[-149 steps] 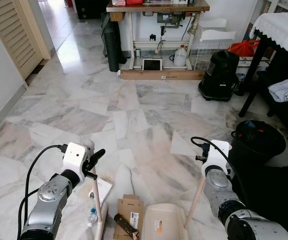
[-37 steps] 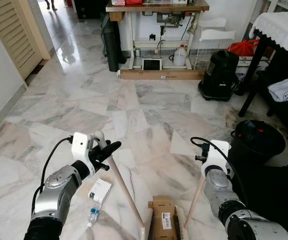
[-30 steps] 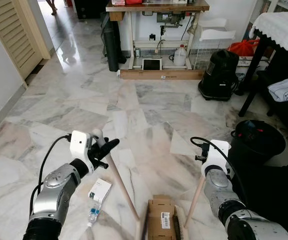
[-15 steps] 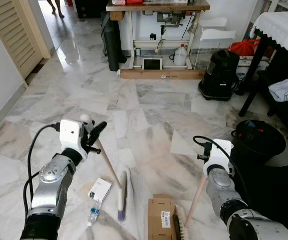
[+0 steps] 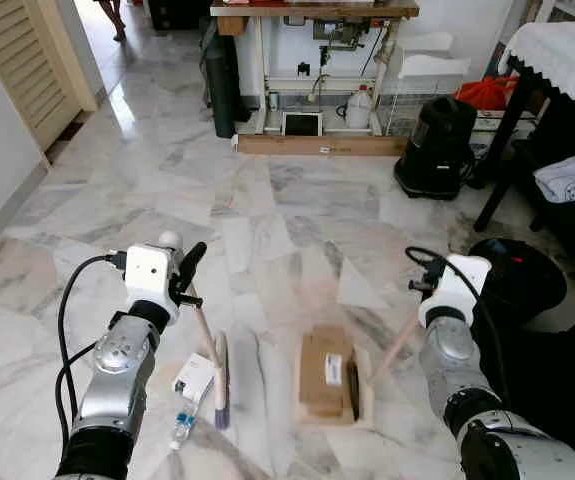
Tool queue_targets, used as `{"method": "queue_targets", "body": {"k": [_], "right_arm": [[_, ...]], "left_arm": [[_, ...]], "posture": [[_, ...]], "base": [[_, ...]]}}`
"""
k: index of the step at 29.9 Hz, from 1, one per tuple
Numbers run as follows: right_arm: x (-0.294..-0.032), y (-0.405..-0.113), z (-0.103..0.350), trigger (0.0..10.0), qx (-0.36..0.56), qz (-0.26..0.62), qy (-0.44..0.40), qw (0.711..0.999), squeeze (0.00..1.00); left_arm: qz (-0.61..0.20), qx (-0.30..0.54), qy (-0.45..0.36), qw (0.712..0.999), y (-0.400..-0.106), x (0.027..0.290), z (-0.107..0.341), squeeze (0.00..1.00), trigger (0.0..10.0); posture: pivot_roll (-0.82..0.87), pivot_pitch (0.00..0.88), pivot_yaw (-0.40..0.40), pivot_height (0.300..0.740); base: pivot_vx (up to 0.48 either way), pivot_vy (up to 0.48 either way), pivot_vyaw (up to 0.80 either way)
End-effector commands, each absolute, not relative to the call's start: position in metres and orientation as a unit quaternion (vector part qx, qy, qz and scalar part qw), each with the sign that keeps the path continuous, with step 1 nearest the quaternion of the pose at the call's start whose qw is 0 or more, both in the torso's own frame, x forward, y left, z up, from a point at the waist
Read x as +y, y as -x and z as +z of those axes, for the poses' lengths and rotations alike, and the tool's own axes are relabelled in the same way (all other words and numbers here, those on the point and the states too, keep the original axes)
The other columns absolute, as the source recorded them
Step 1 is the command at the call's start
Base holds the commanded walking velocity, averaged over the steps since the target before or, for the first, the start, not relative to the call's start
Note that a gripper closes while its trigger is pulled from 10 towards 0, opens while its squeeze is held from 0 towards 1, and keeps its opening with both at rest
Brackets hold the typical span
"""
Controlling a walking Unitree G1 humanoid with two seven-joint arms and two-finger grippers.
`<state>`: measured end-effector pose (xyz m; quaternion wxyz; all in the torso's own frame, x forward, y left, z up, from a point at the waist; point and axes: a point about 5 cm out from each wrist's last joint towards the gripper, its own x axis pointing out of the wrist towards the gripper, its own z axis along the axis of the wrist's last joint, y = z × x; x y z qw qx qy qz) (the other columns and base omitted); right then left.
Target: Sweep floor
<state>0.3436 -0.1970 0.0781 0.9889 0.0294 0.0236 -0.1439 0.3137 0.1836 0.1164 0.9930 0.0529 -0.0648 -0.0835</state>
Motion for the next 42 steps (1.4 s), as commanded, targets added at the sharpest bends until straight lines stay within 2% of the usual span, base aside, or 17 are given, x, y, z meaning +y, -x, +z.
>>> {"method": "queue_targets", "body": {"k": [1, 14, 31, 42], "right_arm": [[-0.193, -0.351, 0.099, 10.0, -0.036, -0.133, -0.038, 0.99, 0.0], [-0.186, -0.342, 0.108, 10.0, -0.088, -0.113, -0.046, 0.989, 0.0], [-0.183, -0.328, 0.108, 10.0, -0.095, -0.101, -0.032, 0.99, 0.0], [-0.189, -0.317, 0.104, 10.0, -0.1, -0.117, -0.03, 0.988, 0.0]], "left_arm": [[-0.077, -0.101, -0.063, 0.99, -0.317, 0.183, 0.129, 0.0, 10.0], [-0.08, -0.132, -0.063, 0.986, -0.322, 0.166, 0.132, 0.0, 10.0], [-0.07, -0.144, -0.066, 0.985, -0.32, 0.168, 0.131, 0.0, 10.0], [-0.07, -0.141, -0.06, 0.986, -0.318, 0.169, 0.127, 0.0, 10.0]], "posture": [[0.05, 0.0, -0.039, 0.74], [0.03, 0.0, -0.047, 0.74], [0.04, 0.0, -0.042, 0.74], [0.03, 0.0, -0.025, 0.74]], "base": [[0.0, 0.0, 0.0], [0.0, 0.0, 0.0], [0.0, 0.0, 0.0], [0.0, 0.0, 0.0]]}}
